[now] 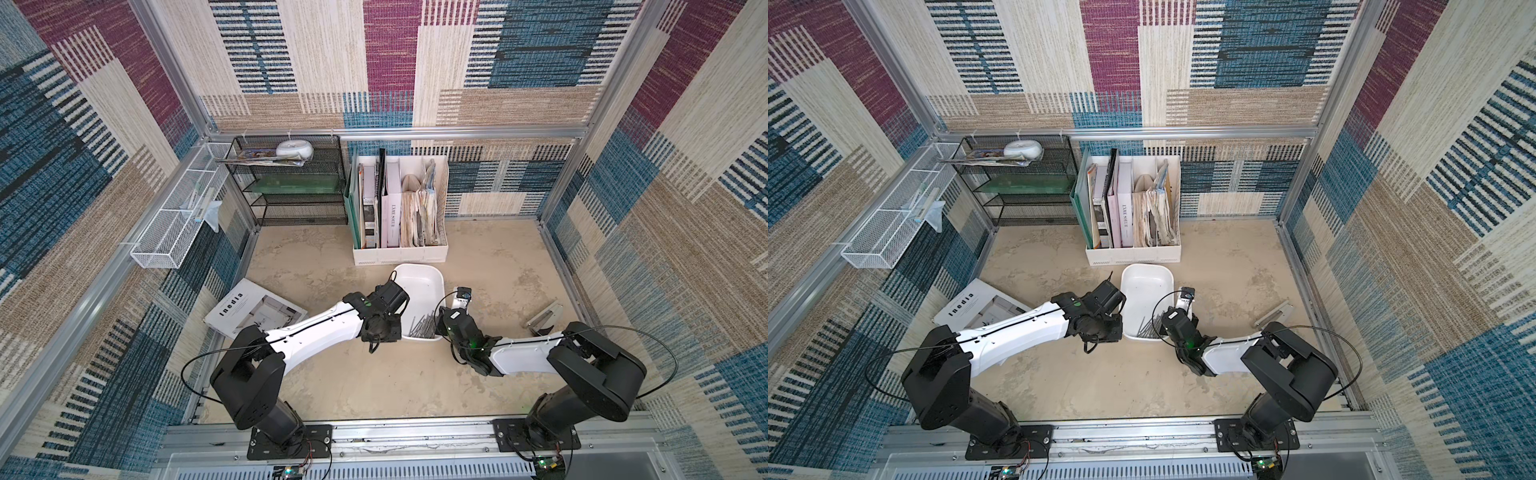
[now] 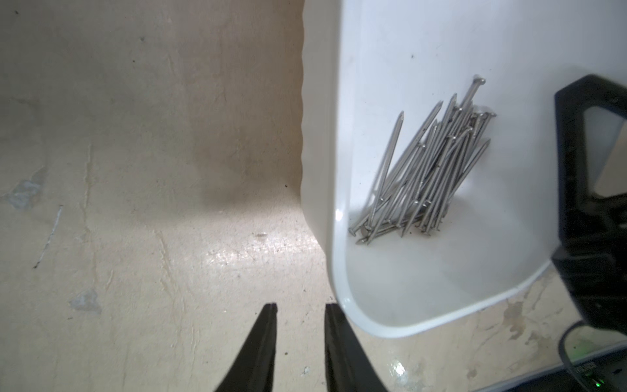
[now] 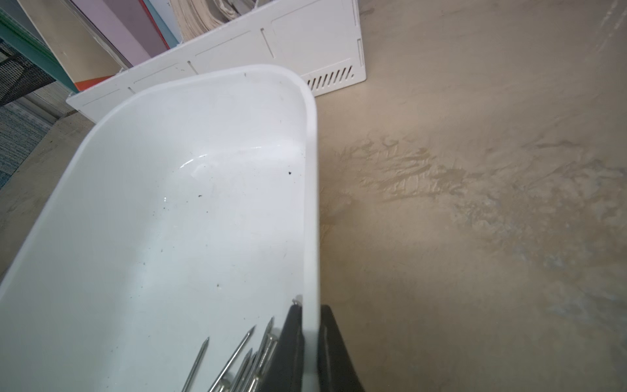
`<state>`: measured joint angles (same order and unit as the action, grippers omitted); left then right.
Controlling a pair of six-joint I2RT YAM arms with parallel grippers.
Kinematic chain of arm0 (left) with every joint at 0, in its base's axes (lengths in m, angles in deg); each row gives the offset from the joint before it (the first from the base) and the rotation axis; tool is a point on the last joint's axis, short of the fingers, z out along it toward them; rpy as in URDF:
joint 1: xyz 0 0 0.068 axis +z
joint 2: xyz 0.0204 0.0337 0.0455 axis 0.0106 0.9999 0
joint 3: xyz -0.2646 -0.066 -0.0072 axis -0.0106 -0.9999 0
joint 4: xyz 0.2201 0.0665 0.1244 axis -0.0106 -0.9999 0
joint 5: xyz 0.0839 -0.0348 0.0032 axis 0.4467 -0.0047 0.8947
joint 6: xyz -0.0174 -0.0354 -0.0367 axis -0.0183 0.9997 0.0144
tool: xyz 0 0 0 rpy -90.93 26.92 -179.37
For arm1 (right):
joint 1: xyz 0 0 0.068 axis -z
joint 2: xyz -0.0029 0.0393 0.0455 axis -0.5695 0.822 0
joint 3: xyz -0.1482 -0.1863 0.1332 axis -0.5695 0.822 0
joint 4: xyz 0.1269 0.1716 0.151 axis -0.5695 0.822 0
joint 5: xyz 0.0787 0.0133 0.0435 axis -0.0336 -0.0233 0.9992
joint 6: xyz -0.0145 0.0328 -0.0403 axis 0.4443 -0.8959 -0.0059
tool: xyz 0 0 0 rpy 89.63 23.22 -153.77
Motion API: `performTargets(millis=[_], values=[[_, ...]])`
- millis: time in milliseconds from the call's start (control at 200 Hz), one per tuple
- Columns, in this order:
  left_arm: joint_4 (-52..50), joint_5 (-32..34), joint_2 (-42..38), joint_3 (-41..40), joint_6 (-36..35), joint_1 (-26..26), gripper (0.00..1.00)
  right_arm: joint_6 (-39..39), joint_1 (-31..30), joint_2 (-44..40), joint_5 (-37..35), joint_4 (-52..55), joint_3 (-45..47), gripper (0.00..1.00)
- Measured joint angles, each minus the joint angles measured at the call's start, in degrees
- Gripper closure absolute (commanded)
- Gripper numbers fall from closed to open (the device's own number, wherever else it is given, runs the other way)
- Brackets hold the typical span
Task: Put the nails on the desktop into the storage box
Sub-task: Place the storage box at the center of the board.
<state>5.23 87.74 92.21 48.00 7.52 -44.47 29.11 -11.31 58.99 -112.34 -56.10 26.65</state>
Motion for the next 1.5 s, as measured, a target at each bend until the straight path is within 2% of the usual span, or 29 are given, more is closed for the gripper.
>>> performTargets(millis=[351,521,901,1167,1407,1497], values=[[0.6,-2.8,-0.6,1.1,0.0,0.0,0.71,-0.9,2.2,2.1,3.7,-1.5,-0.2,1.0],[0.8,-4.1,-4.0,0.4,-0.2,-0.1,0.71,-1.0,3.9,2.3,7.1,-2.4,0.2,1.0],[-0.1,-3.9,-17.5,-9.3,0.3,0.2,0.7,-1.3,5.5,3.3,11.3,-2.1,-0.9,1.0],[-2.7,-1.3,-25.2,-17.7,1.4,5.5,0.7,-2.4,4.8,0.9,11.4,3.6,-2.1,1.0],[-2.6,-1.3,-24.8,-18.5,0.8,6.6,0.7,-2.6,3.9,0.7,10.8,10.0,-6.2,0.9],[-2.3,-1.3,-24.7,-18.8,0.7,6.6,0.7,-3.0,3.7,0.7,10.6,11.3,-6.7,0.82]])
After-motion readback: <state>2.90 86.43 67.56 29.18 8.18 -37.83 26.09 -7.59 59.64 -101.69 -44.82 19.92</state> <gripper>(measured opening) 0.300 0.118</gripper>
